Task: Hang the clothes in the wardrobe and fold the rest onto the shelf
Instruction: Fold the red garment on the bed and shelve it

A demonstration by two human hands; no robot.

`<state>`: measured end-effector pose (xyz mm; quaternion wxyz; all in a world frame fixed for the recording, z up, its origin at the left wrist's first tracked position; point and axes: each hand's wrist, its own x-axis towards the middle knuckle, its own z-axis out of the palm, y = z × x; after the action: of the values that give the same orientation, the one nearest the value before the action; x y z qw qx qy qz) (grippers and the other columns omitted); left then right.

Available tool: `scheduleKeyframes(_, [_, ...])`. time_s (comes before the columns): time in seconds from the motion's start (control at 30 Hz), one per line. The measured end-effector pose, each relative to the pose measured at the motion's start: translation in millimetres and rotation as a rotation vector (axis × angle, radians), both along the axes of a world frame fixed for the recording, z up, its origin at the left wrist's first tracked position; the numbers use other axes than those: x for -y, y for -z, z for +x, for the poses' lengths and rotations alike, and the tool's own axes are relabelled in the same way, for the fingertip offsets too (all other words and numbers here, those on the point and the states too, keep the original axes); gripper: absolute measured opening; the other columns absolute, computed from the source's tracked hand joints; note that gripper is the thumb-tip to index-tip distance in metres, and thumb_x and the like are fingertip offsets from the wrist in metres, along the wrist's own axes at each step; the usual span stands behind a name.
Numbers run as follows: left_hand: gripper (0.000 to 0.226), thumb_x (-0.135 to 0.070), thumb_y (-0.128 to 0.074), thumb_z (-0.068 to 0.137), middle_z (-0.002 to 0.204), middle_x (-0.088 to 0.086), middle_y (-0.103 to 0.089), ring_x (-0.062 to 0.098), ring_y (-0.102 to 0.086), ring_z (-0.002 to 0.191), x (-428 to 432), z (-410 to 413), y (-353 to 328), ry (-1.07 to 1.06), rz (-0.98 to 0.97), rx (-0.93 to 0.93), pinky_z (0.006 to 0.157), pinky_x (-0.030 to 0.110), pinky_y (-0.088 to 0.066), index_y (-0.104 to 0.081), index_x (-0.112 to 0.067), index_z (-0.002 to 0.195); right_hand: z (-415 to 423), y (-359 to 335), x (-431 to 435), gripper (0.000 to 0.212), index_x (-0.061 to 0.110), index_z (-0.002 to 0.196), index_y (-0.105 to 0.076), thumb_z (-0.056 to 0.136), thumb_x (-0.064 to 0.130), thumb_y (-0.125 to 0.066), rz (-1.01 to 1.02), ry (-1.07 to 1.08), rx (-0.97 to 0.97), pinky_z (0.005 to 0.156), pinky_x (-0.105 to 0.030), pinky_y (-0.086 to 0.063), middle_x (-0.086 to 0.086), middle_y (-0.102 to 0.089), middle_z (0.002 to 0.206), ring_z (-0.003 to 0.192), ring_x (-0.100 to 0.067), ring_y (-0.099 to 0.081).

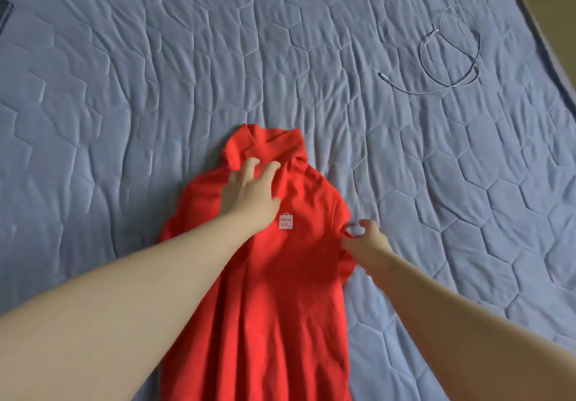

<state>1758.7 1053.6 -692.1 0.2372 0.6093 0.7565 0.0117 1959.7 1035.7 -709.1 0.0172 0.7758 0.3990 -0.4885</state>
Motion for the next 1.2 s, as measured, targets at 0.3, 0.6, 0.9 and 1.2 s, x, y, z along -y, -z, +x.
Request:
scheduleKeyframes(0.3, [0.06, -0.026, -0.055, 0.089, 0.144, 0.005, -0.022, 0.032, -0.049, 0.117, -3.1, 45.4, 35.5, -0.061, -0.179, 0.176, 0.098, 0.04, -0.039, -0.026, -0.035, 0.141, 23.5, 17.9, -6.3, 0.006, 0.01, 0.086, -0.06, 0.081, 0.015, -0.062, 0.189, -0.025, 0.068, 0.063, -0.024, -0.033, -0.007, -0.058, 0.081, 0.087, -0.029, -0.058])
scheduleKeyframes(0.6, [0.068, -0.024, -0.06, 0.086, 0.148, -0.001, -0.024, 0.011, -0.037, 0.128, -11.5, 90.7, 42.0, 0.116, -0.291, 0.53, 0.094, 0.013, -0.026, -0.025, -0.028, 0.145, 115.7, 3.5, -34.7, 0.026, 0.003, 0.109, -0.059, 0.091, 0.018, -0.048, 0.305, 0.222, 0.32, 0.078, -0.032, -0.041, -0.023, -0.063, 0.108, 0.103, -0.039, -0.057])
scheduleKeyframes(0.9, [0.032, -0.005, -0.054, 0.085, 0.114, 0.004, -0.06, 0.022, -0.055, 0.106, 15.4, 55.6, 30.5, -0.014, 0.132, 0.317, 0.092, 0.031, -0.041, -0.062, -0.016, 0.113, 68.4, 1.6, 3.6, 0.065, 0.029, 0.142, -0.024, 0.084, 0.01, -0.046, 0.393, -0.518, 0.612, 0.109, -0.045, -0.009, -0.003, 0.0, 0.158, 0.141, -0.031, -0.008])
scheduleKeyframes(1.2, [0.041, -0.018, -0.041, 0.095, 0.141, 0.016, -0.037, 0.036, -0.036, 0.128, 53.6, -58.2, 30.0, -0.897, -0.116, -0.064, 0.106, 0.044, -0.026, -0.04, -0.016, 0.136, -38.6, 4.1, 29.1, 0.06, 0.024, 0.141, -0.032, 0.084, 0.022, -0.05, 0.238, -0.646, 0.121, 0.1, -0.037, -0.033, 0.0, -0.032, 0.146, 0.128, -0.028, -0.034])
